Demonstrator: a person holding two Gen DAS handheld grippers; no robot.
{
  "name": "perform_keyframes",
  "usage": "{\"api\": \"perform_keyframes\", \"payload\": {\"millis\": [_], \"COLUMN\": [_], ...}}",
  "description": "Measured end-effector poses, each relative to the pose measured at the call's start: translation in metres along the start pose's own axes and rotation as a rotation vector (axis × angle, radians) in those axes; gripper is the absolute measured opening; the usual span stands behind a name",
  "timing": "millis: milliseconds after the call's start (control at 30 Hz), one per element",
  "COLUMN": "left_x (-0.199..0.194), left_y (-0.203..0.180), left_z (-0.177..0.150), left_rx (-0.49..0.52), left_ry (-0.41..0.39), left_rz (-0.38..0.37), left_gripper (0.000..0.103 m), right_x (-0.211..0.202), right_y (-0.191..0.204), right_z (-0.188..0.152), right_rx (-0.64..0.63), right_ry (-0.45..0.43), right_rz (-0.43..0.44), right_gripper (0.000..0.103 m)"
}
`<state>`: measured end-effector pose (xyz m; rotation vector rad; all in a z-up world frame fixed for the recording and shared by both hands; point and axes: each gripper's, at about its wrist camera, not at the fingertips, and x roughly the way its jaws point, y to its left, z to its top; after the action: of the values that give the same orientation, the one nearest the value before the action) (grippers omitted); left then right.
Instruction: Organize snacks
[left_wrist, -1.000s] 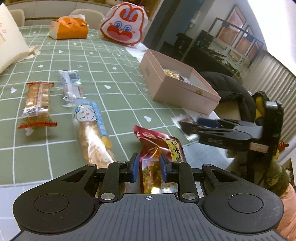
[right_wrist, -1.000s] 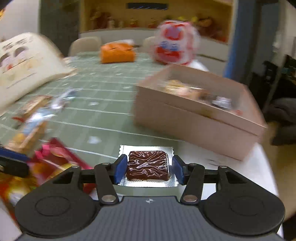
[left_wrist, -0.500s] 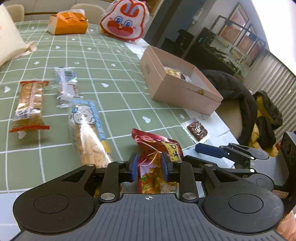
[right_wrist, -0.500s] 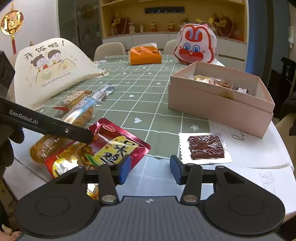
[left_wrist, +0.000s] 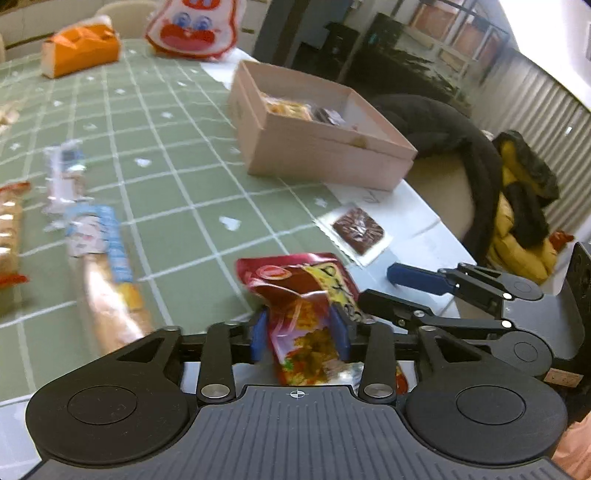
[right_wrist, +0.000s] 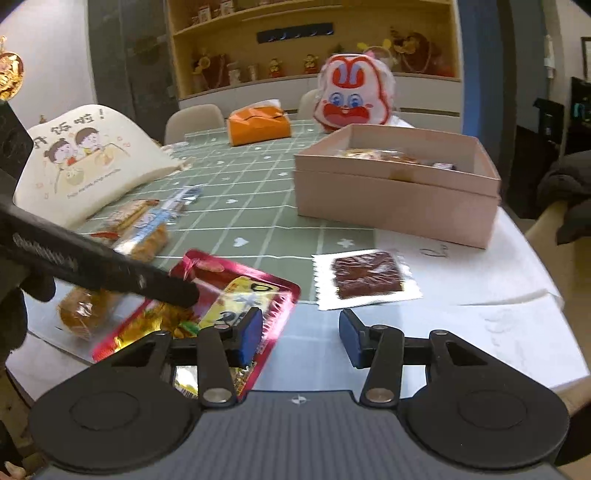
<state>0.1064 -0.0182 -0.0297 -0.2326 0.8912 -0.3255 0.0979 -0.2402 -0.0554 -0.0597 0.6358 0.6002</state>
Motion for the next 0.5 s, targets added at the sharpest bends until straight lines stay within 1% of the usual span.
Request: {"api": "perform_keyframes", "payload": {"millis": [100,200,233,300,433,500], "left_x": [-0.001,-0.001,0.0,0.001,0.007,0.01], "left_y": [-0.003,-0.004,-0.004,-0.006,-0.004,-0.005], "left_z": [0.001,0.0,0.0,0.0,-0.002,0.003], "left_rx": [0.006,0.013,0.013,0.01,-0.05,-0.051], "left_ry": [0.012,0.013,0.011,-0.001,-0.073,-0.063], "left_rz": [0.02,0.022,0.021,0.02,0.01,0.007], "left_gripper": [0.045,0.046,0.046,0.049,0.05,0.048], "right_x": [-0.003,-0.005,-0.005,-0.005,-0.006,-0.008], "right_y": [0.001,0.005,0.005,0.003,0.0,0.0], "right_z": [-0.004,-0.009,-0.01,-0.01,-0.013,-0.014], "right_rx": [-0.033,-0.08,-0.078,-0.071,-0.043,-0.037], "right_ry": [0.0,-0.012,-0.017,-0.023,-0.042,-0.049], "right_rz": [-0.035,-0.062,-0.06,-0.054,-0.034,-0.026], "right_gripper": [0.047,0.047,0.047,0.048,0.048,0.048]}}
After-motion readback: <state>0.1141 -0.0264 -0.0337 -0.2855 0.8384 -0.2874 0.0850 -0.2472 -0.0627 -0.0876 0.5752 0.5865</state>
